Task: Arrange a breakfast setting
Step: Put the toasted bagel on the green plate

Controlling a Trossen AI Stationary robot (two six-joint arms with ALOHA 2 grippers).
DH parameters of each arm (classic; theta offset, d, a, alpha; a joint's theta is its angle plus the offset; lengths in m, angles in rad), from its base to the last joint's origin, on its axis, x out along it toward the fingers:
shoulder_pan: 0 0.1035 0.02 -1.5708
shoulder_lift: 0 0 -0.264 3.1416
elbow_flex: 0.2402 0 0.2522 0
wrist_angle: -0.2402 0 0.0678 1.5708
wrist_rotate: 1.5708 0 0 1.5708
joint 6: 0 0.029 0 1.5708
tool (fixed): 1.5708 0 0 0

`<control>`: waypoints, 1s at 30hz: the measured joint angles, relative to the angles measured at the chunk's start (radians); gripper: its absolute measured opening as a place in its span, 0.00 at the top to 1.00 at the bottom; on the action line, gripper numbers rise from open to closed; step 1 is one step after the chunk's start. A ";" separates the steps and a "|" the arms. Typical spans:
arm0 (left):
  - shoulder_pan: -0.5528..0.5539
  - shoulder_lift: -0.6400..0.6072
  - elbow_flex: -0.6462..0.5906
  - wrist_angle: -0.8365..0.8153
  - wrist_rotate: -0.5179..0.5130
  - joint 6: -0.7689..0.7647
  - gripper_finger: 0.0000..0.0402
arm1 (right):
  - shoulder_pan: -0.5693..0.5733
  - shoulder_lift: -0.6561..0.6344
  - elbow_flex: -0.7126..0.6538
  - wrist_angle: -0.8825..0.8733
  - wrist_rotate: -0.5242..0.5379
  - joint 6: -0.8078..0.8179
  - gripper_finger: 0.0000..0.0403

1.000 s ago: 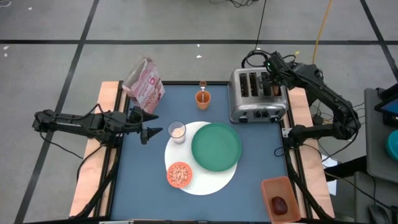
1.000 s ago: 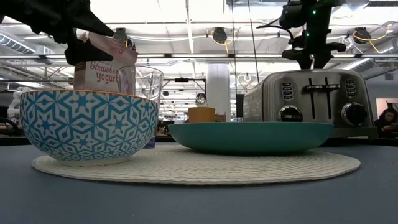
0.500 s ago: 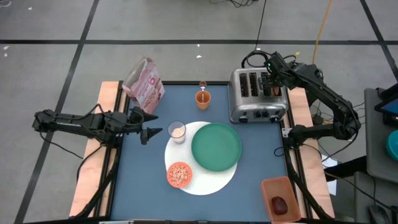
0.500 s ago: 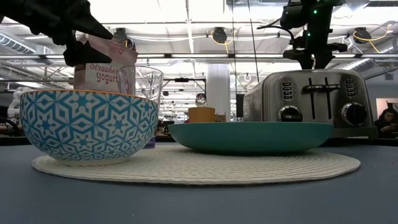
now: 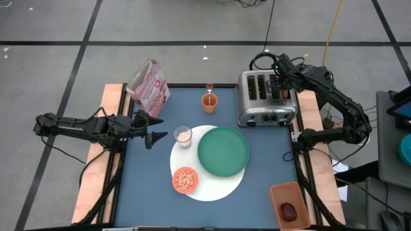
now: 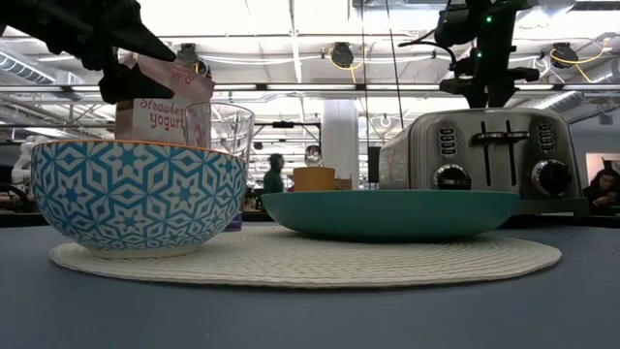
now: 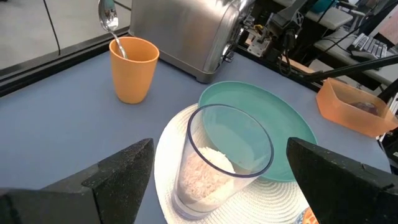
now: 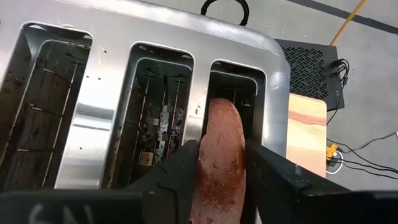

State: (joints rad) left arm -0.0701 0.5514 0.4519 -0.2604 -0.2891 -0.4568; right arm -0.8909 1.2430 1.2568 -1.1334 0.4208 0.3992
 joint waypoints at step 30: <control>0.000 0.000 0.000 0.000 0.000 0.000 0.08 | 0.000 -0.037 -0.005 0.041 -0.012 -0.024 0.96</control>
State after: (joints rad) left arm -0.0704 0.5514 0.4519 -0.2604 -0.2890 -0.4568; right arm -0.8913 1.2062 1.2522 -1.0924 0.4088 0.3754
